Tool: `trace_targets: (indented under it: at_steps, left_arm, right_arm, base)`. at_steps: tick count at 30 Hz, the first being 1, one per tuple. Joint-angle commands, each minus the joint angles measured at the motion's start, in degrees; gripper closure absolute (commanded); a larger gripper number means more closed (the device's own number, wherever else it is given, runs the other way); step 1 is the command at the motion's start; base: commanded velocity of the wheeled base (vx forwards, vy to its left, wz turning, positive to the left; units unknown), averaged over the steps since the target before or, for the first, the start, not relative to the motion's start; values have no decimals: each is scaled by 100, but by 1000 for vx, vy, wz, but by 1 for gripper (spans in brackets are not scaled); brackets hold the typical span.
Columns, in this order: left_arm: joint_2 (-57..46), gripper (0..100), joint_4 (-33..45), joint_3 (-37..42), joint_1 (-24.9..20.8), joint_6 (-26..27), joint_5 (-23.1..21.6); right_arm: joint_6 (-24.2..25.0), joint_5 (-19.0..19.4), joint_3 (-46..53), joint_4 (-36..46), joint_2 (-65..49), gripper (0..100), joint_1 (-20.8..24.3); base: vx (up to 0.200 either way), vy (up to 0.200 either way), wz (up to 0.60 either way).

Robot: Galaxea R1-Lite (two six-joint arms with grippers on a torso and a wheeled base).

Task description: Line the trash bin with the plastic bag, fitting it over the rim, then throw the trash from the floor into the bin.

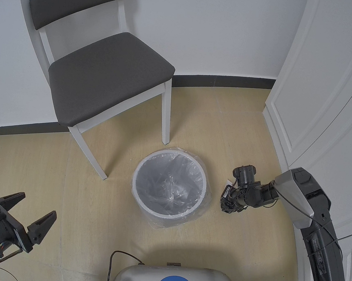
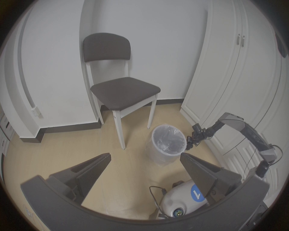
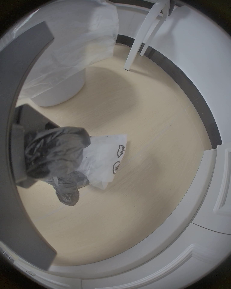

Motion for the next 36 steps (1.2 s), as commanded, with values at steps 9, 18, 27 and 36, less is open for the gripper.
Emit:
trace_targets:
  at_steps: [9,18,27,36]
  left_arm:
    - [623,0,-4,93,23,27,393]
    - [720,0,-294,321,-12,97,375]
    - [711,0,-311,409,-12,344,375]
    - [729,0,-302,409,6,344,375]
  right_arm:
    - [8,-428,-337,69,265,100,62]
    - [183,-85,32,465,-34,100,10]
    - [324,258,-434,1309,45,100,1]
    - [-397,144,418,1396,-720,100,-52]
  base:
    - [0,0,0]
    - [0,0,0]
    - [0,0,0]
    - [0,0,0]
